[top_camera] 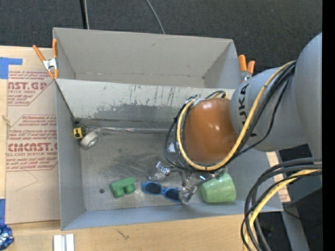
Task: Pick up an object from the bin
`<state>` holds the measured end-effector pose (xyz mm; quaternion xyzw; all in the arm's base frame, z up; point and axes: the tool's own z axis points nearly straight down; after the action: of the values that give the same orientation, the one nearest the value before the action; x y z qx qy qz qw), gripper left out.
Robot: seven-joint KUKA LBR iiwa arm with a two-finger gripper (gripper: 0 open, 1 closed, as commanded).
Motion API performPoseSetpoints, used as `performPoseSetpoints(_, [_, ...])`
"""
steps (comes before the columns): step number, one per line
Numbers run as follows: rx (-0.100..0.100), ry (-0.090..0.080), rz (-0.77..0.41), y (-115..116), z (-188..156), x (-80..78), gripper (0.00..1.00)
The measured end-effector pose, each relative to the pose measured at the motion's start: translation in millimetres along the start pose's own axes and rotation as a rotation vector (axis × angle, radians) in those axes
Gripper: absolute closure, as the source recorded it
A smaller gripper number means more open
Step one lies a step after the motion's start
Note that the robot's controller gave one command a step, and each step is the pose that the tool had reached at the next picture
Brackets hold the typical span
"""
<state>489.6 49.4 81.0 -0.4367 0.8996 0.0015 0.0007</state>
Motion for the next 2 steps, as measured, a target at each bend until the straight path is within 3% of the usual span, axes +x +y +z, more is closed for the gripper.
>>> performPoseSetpoints(1, [0.001,0.002,0.003,-1,-1,0.8,1.0])
performPoseSetpoints(2, [0.01,-0.002,-0.071,-49,-103,33.4,1.0])
